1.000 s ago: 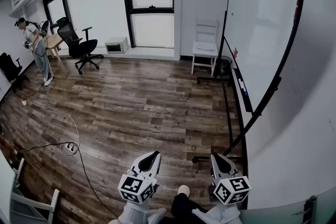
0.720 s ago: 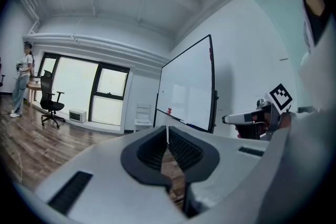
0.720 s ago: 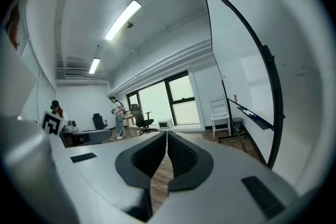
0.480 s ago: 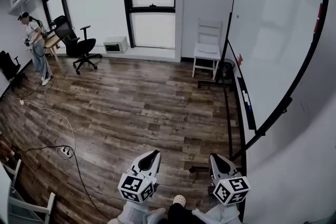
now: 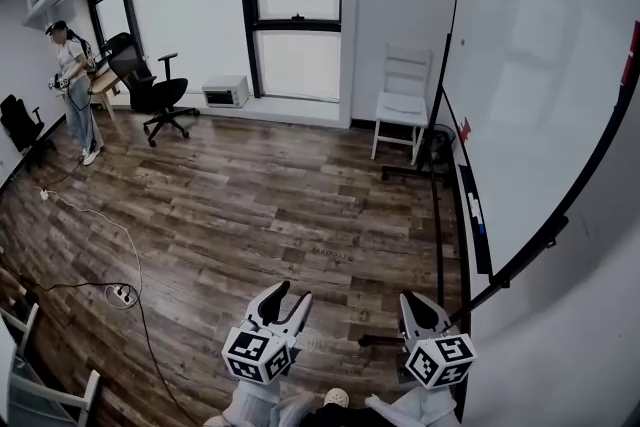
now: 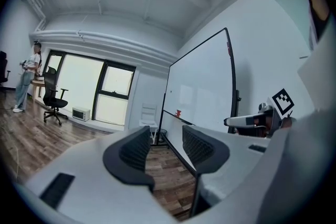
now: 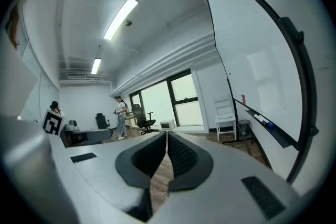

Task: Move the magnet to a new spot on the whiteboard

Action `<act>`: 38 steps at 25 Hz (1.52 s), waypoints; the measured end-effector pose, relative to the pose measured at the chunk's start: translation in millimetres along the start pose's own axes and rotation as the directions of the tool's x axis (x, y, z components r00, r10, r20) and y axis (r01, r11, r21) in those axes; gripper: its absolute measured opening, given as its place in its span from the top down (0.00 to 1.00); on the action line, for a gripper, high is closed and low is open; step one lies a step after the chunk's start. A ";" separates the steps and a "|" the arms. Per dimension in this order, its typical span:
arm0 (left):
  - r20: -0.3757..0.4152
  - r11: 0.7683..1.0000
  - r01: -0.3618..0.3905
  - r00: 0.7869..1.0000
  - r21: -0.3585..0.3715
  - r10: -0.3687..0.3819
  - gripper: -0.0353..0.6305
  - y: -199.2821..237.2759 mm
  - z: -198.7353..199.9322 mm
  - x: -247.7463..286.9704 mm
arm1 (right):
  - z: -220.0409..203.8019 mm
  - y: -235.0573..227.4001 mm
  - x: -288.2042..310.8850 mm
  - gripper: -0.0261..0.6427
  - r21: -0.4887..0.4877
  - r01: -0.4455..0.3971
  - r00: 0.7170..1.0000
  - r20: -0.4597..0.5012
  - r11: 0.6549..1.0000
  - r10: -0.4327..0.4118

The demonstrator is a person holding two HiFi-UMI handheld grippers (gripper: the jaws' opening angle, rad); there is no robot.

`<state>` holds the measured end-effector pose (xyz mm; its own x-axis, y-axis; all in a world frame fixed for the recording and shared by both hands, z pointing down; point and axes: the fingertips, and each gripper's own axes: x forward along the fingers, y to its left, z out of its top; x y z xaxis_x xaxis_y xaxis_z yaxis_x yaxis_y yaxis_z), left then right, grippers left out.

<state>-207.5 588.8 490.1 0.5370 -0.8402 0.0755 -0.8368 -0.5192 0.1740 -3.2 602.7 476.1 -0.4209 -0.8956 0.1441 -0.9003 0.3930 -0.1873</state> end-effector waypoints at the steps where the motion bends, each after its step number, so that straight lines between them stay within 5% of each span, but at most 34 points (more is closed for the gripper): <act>1: 0.000 1.000 -0.003 1.000 -0.003 0.003 0.66 1.5 -0.5 4.2 | 0.6 -3.3 3.4 0.91 -0.001 -0.002 1.000 0.000 1.000 0.002; 24: -0.052 1.000 -0.022 0.998 -0.011 0.021 0.64 -4.9 -29.1 17.2 | -24.1 -22.3 8.3 0.91 0.031 -0.002 0.999 -0.051 1.000 0.004; 38: -0.037 1.000 -0.009 0.999 0.001 0.009 0.64 53.0 -2.6 90.2 | -1.1 -42.1 99.6 0.91 0.015 -0.013 0.998 -0.061 1.000 0.014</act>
<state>-203.2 486.0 508.6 0.5327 -0.8387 0.1133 -0.8419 -0.5115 0.1721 -7.3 497.2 499.4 -0.4391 -0.8758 0.2004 -0.8931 0.4012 -0.2035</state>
